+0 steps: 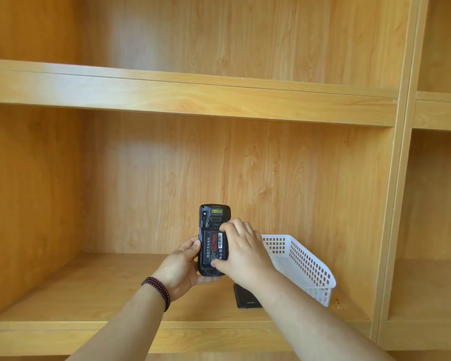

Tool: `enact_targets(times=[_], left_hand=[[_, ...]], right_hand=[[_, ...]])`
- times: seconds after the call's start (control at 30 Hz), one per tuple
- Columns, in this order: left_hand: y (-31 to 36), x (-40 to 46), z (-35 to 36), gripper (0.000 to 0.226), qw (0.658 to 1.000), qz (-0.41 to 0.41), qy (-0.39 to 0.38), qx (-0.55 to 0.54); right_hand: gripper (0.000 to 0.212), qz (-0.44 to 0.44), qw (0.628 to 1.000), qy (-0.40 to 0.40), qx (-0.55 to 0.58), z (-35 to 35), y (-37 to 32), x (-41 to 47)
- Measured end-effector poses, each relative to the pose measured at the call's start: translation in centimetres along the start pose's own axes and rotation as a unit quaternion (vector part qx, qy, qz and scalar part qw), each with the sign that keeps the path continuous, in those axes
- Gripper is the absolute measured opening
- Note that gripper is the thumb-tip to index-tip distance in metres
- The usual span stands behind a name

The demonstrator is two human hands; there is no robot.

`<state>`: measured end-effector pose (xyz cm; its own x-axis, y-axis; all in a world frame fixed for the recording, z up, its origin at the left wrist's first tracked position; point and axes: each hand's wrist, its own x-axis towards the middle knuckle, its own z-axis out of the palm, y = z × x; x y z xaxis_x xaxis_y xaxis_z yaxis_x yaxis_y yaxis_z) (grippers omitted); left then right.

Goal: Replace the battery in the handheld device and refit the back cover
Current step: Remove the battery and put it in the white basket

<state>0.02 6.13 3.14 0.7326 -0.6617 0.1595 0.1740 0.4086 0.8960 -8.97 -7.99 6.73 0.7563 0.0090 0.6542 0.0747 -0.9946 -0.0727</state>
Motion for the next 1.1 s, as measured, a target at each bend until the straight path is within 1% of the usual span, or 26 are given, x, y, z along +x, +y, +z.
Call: enact_targets(times=[0.07,0.13,0.23,0.3,0.4,0.5,0.6,0.73,0.93,1.1], left_hand=[[-0.1,0.0,0.0,0.035,1.0,-0.002,-0.002,0.006],[-0.2,0.0,0.2,0.035,1.0,-0.004,0.0,0.007],[-0.3,0.0,0.4,0.035,1.0,-0.004,0.001,0.011],[-0.4,-0.1,0.5,0.034,1.0,-0.005,-0.001,0.023],[-0.4,-0.2,0.5,0.035,1.0,-0.007,-0.001,0.025],[-0.3,-0.2,0.5,0.034,1.0,-0.01,-0.003,0.026],[-0.4,-0.2,0.5,0.033,0.999,-0.013,0.001,0.035],[-0.7,-0.3,0.3,0.034,0.999,-0.018,-0.002,0.04],[-0.7,-0.3,0.6,0.034,1.0,-0.013,-0.014,0.023],[-0.6,0.0,0.8,0.033,1.0,-0.003,-0.014,0.016]], right_hand=[[0.07,-0.004,1.0,-0.001,-0.008,-0.3,0.0,0.1],[0.073,-0.007,1.0,-0.003,-0.02,-0.4,0.0,0.0],[0.072,-0.014,0.999,-0.014,-0.029,-0.4,0.2,-0.1],[0.069,-0.032,0.998,-0.018,-0.055,-0.7,0.4,-0.1],[0.069,-0.085,0.99,-0.007,-0.11,-1.1,0.8,-0.2],[0.07,-0.149,0.978,0.015,-0.147,-1.1,0.8,-0.3],[0.068,-0.191,0.966,0.016,-0.172,-0.6,0.6,-0.3],[0.065,-0.199,0.964,0.015,-0.175,0.0,0.6,-0.4],[0.062,-0.216,0.96,0.045,-0.174,0.5,1.6,-0.5],[0.059,-0.202,0.965,0.058,-0.158,0.2,1.8,-0.4]])
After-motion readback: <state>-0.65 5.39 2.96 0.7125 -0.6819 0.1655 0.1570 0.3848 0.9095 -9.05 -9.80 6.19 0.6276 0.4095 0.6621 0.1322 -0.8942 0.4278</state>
